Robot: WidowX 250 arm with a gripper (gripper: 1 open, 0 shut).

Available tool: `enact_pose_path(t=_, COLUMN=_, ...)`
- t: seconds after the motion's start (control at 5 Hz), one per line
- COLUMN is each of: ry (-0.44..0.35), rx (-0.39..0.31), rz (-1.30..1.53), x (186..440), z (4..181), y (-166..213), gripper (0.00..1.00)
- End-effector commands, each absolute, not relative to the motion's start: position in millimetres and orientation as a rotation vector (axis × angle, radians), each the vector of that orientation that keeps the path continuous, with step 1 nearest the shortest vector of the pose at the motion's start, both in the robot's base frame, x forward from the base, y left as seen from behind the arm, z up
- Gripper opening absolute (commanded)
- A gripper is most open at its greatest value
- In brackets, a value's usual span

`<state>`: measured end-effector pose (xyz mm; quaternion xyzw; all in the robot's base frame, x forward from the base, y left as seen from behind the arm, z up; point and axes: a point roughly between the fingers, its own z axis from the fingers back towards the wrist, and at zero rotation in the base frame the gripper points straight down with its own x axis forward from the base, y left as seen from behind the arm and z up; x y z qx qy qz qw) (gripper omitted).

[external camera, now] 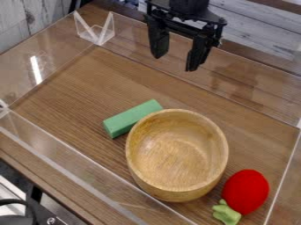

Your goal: Move the red object to the left side of the table

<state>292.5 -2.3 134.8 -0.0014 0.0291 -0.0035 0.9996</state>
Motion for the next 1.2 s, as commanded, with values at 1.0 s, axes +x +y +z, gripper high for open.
enact_pose_path(t=1.0, ry=0.059, rx=-0.010, rz=-0.785, x=246.4, z=114.2, y=-121.7, gripper=1.00)
